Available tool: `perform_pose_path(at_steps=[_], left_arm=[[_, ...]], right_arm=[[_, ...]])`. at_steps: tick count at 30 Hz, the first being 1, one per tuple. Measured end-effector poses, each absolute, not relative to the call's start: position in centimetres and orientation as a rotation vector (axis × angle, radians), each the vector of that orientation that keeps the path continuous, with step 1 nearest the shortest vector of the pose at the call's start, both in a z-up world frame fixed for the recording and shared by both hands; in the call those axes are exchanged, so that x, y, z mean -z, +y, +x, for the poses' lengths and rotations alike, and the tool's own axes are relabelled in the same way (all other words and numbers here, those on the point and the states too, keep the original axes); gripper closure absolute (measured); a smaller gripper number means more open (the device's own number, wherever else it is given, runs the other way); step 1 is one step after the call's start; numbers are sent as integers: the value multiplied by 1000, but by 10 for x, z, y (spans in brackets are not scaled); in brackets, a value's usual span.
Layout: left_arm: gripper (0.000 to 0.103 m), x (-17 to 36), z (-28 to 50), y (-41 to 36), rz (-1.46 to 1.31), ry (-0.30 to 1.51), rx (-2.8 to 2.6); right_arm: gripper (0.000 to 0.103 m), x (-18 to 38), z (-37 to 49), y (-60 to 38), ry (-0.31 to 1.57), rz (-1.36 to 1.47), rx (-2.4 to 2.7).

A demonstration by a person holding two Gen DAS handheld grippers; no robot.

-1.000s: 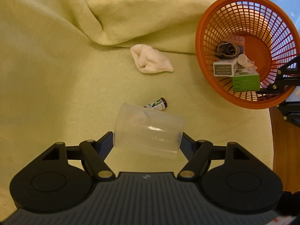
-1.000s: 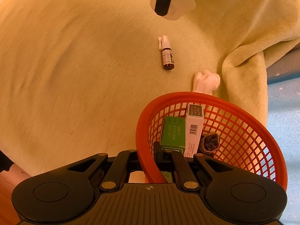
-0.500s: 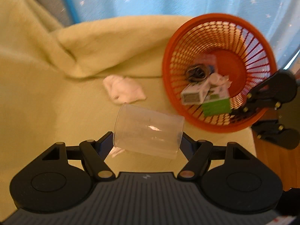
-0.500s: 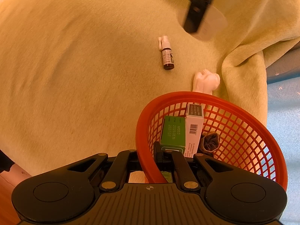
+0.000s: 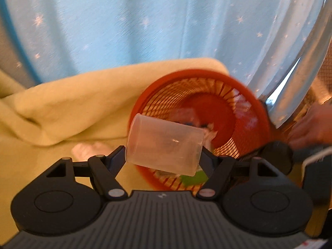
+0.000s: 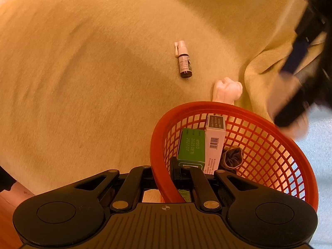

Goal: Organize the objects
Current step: 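Carry the clear cup into the wastebasket and open the left tool, then reach the left tool down toward the white spray bottle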

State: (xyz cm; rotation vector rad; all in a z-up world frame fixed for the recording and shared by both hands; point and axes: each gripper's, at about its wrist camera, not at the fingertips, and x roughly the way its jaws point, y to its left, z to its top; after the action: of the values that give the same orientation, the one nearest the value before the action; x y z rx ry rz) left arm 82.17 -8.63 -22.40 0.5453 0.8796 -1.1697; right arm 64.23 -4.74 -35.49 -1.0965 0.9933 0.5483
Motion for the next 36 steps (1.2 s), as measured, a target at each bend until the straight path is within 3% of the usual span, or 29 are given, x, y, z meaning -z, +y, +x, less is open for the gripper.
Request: perform_pose_path(at_steps=[3,5,12,36], left_arm=[[31,223,820,-99,507,892,1209],[20,222,818,-105,470,892,1225],[20,221,817,-93,457,879,1179],[19,271,832,55,447,1049,713]], right_arm=[[101,354,642,-47,991,-1089,-544],[101,354,642,-47,990,-1085,-543],[101,355,644,-47,989,-1076,-539],[100,353,641,-48,1004,-1083,-536]])
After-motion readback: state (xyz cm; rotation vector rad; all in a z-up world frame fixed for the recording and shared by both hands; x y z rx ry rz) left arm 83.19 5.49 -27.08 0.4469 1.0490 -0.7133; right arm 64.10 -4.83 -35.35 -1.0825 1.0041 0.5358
